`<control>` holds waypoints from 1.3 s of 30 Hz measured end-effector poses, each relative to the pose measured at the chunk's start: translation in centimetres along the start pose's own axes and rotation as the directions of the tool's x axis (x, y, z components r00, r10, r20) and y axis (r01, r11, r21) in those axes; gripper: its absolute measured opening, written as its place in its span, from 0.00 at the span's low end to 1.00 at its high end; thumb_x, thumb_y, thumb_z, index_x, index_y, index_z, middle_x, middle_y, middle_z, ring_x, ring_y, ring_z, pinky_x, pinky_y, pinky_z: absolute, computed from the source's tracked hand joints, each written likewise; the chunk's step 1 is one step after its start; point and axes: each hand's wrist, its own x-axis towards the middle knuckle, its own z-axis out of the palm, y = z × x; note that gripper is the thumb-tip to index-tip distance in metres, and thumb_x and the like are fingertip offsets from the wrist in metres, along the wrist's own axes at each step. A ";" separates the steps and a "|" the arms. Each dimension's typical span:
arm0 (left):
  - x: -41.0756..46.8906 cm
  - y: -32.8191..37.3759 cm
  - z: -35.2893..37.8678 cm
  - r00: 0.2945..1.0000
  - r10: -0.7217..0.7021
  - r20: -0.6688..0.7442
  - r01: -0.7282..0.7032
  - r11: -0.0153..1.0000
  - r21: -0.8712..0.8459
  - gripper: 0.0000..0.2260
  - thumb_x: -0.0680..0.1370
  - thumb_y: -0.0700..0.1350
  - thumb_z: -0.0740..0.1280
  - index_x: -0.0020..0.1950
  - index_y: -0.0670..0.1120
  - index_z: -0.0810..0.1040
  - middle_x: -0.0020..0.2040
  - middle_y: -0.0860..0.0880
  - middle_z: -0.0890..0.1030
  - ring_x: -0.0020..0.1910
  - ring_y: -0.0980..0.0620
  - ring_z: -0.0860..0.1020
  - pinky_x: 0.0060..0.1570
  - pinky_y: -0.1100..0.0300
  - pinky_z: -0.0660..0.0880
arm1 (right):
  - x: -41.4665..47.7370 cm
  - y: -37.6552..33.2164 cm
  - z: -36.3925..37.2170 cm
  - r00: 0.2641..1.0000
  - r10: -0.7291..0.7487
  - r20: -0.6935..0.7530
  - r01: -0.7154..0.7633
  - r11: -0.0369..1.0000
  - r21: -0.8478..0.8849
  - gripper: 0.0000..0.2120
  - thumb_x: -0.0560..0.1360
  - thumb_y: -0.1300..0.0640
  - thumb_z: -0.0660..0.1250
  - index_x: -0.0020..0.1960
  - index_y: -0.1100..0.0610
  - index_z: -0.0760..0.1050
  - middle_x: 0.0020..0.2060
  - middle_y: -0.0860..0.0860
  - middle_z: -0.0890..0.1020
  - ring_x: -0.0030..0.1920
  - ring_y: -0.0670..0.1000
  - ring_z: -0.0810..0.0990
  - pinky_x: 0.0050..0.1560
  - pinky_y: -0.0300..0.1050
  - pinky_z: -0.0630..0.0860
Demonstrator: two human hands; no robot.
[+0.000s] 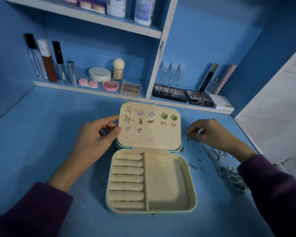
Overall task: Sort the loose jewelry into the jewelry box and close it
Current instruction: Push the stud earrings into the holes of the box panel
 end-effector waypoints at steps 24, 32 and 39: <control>0.0 0.2 0.0 1.000 0.012 0.000 -0.012 1.000 -0.008 0.20 0.75 0.36 0.69 0.51 0.64 0.75 0.37 0.67 0.81 0.43 0.51 0.77 0.38 0.74 0.69 | 0.8 -0.1 -0.2 0.999 0.021 0.039 -0.019 0.999 -0.048 0.07 0.71 0.63 0.71 0.43 0.52 0.83 0.37 0.45 0.84 0.39 0.39 0.80 0.41 0.25 0.71; 0.0 0.2 -0.1 1.000 0.010 0.004 -0.010 1.000 -0.009 0.20 0.75 0.37 0.69 0.53 0.64 0.75 0.39 0.66 0.82 0.41 0.55 0.77 0.38 0.73 0.69 | 1.5 -0.9 -0.5 0.990 0.074 0.123 -0.060 0.991 -0.120 0.05 0.71 0.61 0.69 0.40 0.52 0.82 0.36 0.43 0.82 0.38 0.38 0.78 0.44 0.32 0.73; 0.0 0.2 0.0 1.000 -0.004 -0.001 0.004 1.000 -0.022 0.19 0.75 0.37 0.69 0.52 0.63 0.76 0.41 0.63 0.82 0.42 0.53 0.77 0.38 0.74 0.69 | 2.1 -1.4 -0.2 0.986 0.096 0.138 -0.070 0.982 -0.178 0.04 0.71 0.60 0.69 0.41 0.54 0.82 0.37 0.46 0.82 0.40 0.45 0.79 0.46 0.39 0.76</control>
